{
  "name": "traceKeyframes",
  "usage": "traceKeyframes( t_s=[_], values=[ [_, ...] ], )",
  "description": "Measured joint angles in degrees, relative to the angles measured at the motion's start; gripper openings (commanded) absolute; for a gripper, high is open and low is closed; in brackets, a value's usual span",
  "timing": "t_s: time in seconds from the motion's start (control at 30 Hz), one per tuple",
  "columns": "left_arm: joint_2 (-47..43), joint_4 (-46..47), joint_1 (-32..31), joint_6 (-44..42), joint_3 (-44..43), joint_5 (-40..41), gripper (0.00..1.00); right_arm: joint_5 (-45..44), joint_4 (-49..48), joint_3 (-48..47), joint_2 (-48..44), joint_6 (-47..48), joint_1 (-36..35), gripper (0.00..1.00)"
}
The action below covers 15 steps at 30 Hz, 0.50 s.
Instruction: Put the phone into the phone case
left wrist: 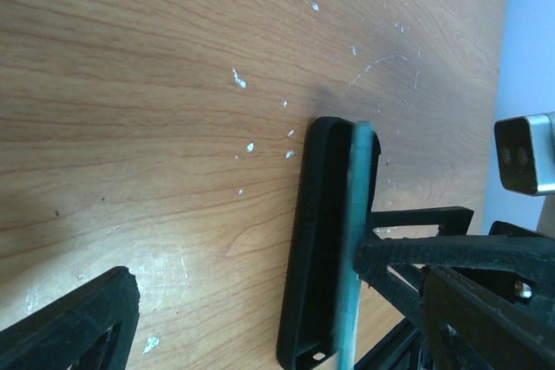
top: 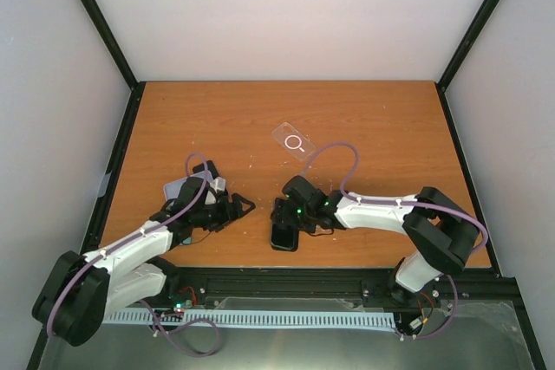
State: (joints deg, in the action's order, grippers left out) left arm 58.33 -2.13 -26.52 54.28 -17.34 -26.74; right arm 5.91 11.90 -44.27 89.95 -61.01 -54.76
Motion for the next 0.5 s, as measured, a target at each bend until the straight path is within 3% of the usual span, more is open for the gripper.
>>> traceKeyframes(
  t_s=[0.07, 0.27, 0.33, 0.5],
  values=[
    [0.42, 0.09, 0.02, -0.04, 0.00, -0.13, 0.86, -0.44, 0.52, 0.00, -0.39, -0.17, -0.02, 0.91],
    [1.92, 0.92, -0.11, -0.50, 0.00, -0.57, 0.78, -2.08, 3.15, -0.04, -3.69, 0.81, -0.02, 0.88],
    [2.58, 1.44, -0.57, -0.68, 0.00, -0.83, 0.73, -2.71, 3.74, -0.04, -4.74, 1.92, 0.00, 0.82],
    [6.03, 4.09, -3.43, -0.50, -0.42, -0.74, 0.60, -3.89, 3.74, 0.87, -7.06, 5.62, 0.44, 0.56]
  ],
)
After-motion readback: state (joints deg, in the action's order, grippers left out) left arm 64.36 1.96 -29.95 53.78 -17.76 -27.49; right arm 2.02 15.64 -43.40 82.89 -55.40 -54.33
